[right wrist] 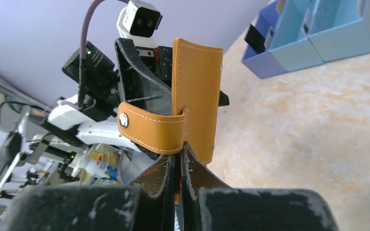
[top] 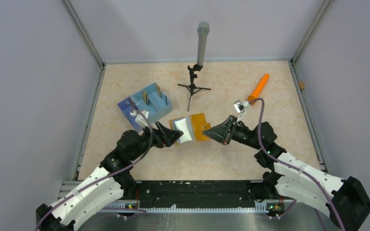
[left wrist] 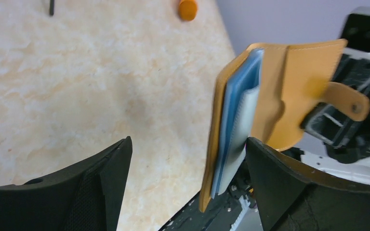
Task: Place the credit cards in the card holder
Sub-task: Open the card holder at the center of the board.
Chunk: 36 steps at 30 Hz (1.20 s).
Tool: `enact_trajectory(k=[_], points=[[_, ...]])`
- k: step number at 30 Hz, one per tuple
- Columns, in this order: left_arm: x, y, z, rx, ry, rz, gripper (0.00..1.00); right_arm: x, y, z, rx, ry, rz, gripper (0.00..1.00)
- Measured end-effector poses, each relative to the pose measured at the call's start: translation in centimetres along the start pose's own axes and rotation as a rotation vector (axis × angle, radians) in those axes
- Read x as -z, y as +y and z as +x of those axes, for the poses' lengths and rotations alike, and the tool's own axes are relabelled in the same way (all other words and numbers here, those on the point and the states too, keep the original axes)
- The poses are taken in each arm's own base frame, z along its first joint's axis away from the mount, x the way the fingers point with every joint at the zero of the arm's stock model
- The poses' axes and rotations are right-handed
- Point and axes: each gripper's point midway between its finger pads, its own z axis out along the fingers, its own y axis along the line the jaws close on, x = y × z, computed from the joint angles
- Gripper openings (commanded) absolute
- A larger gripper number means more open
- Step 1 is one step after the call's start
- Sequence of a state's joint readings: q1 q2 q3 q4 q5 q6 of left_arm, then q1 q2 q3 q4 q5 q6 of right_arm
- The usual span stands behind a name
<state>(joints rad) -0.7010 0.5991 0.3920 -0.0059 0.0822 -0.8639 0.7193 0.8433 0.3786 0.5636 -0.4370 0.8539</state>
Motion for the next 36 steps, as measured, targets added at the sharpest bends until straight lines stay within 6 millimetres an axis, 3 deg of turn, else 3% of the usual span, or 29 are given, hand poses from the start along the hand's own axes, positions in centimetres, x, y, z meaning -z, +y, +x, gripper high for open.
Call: enact_trajectory(k=[5,12,19,29,36], points=[[2.2,-3.2,-2.3,-0.038,-0.09,0.119,0.84,0.3,1.8,-0.6,-0.006,-0.015,-0.086,0.0],[3.7,-5.1,-2.4,-0.064,-0.089,0.217,0.71,0.9,2.8,-1.0,-0.034,-0.027,-0.151,0.0],[4.1,-5.9,-1.6,-0.075,-0.045,0.263,0.61,1.1,3.6,-1.2,-0.036,-0.029,-0.182,0.0],[4.6,-6.8,-1.4,-0.086,-0.038,0.319,0.63,1.5,3.5,-1.2,-0.038,-0.035,-0.185,0.0],[4.7,-7.0,-1.5,-0.088,-0.041,0.33,0.46,1.6,3.4,-1.1,-0.04,-0.033,-0.181,0.0]])
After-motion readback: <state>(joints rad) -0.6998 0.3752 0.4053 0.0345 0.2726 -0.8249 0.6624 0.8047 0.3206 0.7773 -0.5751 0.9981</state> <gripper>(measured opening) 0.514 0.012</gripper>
